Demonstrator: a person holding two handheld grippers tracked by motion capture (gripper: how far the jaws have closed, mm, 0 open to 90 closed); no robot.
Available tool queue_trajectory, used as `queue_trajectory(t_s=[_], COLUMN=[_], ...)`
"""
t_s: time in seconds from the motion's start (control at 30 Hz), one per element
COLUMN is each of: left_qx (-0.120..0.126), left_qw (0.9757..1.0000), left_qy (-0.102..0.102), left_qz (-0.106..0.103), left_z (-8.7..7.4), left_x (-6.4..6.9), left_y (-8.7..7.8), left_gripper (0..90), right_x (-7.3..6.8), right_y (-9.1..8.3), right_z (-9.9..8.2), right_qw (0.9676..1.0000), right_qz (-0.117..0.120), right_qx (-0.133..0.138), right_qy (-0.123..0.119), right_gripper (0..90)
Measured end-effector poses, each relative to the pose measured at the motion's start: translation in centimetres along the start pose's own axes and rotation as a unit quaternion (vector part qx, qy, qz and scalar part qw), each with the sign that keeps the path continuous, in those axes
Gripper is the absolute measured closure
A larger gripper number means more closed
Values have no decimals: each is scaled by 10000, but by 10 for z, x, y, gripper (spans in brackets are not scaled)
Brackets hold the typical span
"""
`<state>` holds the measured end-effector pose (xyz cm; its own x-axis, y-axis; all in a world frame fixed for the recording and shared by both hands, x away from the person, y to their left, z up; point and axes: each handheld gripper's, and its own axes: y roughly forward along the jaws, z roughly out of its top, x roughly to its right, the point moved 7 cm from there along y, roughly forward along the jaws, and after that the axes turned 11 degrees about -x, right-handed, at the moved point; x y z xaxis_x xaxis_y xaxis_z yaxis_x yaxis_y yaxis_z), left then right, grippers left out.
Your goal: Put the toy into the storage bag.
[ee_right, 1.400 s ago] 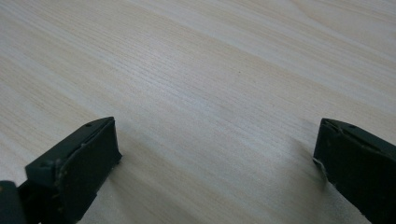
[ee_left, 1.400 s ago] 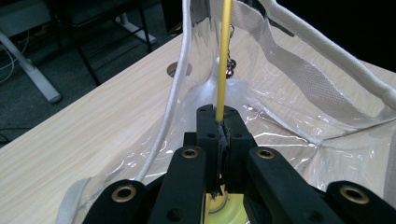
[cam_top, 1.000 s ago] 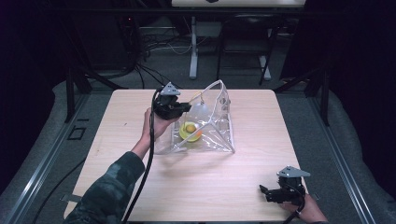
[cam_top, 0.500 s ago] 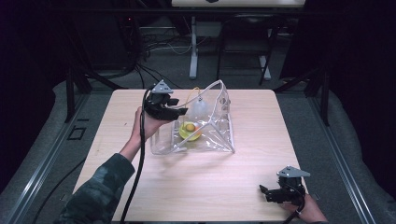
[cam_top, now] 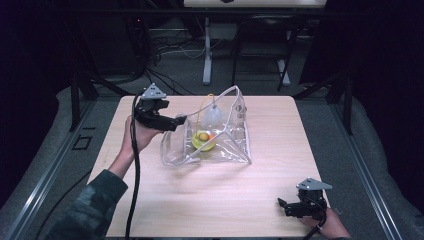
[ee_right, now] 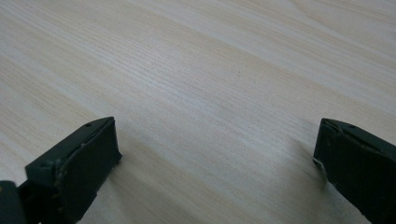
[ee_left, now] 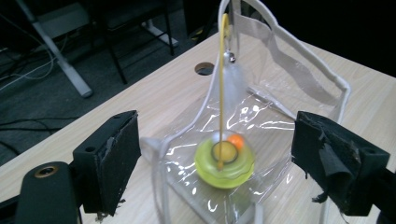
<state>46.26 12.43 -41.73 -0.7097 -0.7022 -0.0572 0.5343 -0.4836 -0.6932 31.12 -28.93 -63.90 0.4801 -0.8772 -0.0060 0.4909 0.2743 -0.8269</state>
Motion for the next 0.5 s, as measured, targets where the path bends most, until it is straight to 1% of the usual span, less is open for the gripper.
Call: queue_trajectory(t_s=[0.17,0.23,0.27,0.33,0.5], left_qx=[-40,-22,-13,-46,-106], left_qw=[9998,9995,9993,9989,9979], left_qy=[-162,-218,-288,-311,-429], left_qz=[136,246,257,338,465], left_z=[-14,-19,-23,-30,-47], left_x=[-13,-18,-21,-25,-34], left_y=[-13,-19,-22,-26,-34], left_gripper=[147,140,133,119,86], right_x=[0,0,0,0,0], right_y=[0,0,0,0,0], right_z=[0,0,0,0,0], right_qw=[10000,10000,10000,10000,10000], right_qz=[0,-3,-4,-1,-1], right_qx=[-3,-3,-4,0,0], right_qy=[-4,-2,-4,1,1], right_gripper=[0,0,0,0,0])
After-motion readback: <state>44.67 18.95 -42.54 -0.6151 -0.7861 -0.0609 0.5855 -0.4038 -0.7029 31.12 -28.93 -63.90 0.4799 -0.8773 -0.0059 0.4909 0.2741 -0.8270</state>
